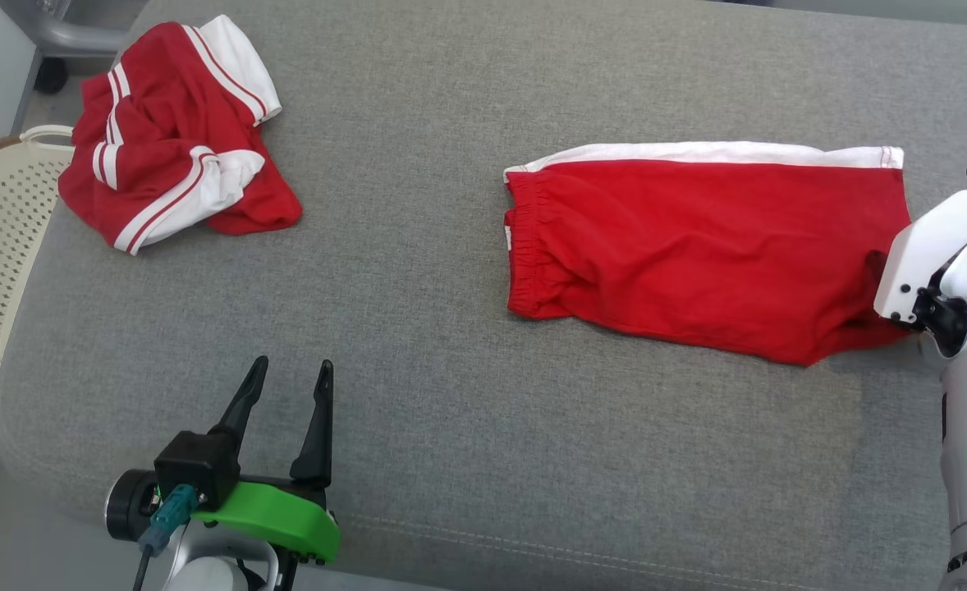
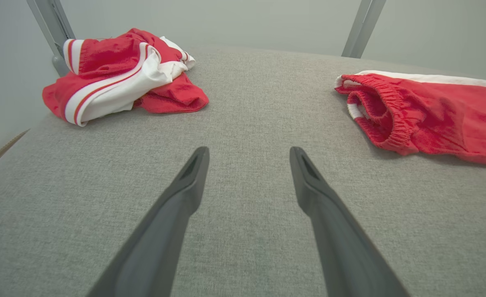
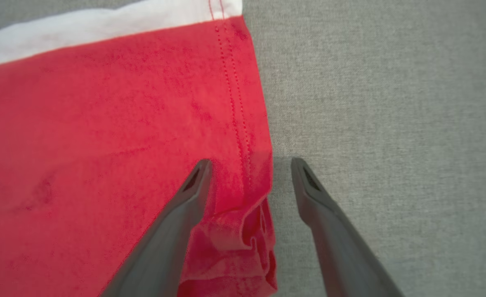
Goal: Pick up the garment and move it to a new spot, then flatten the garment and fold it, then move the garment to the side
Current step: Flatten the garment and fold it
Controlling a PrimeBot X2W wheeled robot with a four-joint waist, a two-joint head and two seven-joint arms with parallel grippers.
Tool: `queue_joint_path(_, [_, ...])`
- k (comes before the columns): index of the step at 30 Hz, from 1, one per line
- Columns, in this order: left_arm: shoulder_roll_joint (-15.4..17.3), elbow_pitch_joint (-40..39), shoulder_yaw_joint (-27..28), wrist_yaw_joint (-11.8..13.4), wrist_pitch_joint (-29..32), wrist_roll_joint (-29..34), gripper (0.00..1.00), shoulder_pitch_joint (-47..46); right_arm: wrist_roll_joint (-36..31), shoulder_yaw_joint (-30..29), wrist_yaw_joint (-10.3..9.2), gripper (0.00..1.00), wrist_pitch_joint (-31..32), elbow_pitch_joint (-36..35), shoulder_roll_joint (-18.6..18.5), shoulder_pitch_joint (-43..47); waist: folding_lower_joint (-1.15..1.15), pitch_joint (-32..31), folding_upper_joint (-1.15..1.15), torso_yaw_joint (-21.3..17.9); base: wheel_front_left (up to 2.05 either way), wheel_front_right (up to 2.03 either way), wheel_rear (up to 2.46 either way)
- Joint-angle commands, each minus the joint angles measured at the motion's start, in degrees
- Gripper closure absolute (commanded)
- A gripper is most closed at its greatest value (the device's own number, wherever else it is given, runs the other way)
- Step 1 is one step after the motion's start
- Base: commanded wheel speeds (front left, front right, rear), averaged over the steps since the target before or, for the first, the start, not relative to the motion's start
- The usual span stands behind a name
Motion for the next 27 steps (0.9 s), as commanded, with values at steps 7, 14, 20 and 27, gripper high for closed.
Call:
queue_joint_path(7, [0.2, 0.8, -0.4, -0.4, -0.3, -0.4, 0.0, -1.3, -1.7, -2.5, 0.0, 0.04, 0.5, 3.6, 0.9, -0.3, 0.0, 1.8, 0.0, 2.3, 0.0, 0.0, 0.0])
queue_joint_path(14, [0.5, 1.4, -0.4, -0.2, -0.4, -0.8, 0.0, -1.8, -2.5, -5.1, 0.0, 0.86, 1.2, 5.2, 2.5, -1.3, 0.0, 1.9, 0.0, 2.2, 0.0, 0.0, 0.0])
queue_joint_path(20, [0.6, 1.6, -0.5, 0.2, -0.3, -1.2, 0.0, -1.7, -6.8, -8.6, -0.08, 1.0, -0.3, 4.1, 0.9, -2.2, 0.0, 1.3, 0.0, 2.0, 0.0, 0.0, 0.0])
queue_joint_path(27, [0.7, 1.9, -0.7, 0.3, -0.4, -1.6, 0.0, -1.1, -10.6, -11.3, -0.06, 1.0, -0.5, 2.1, -0.8, -2.0, 0.0, -0.1, 0.0, 1.5, 0.0, 0.0, 0.0])
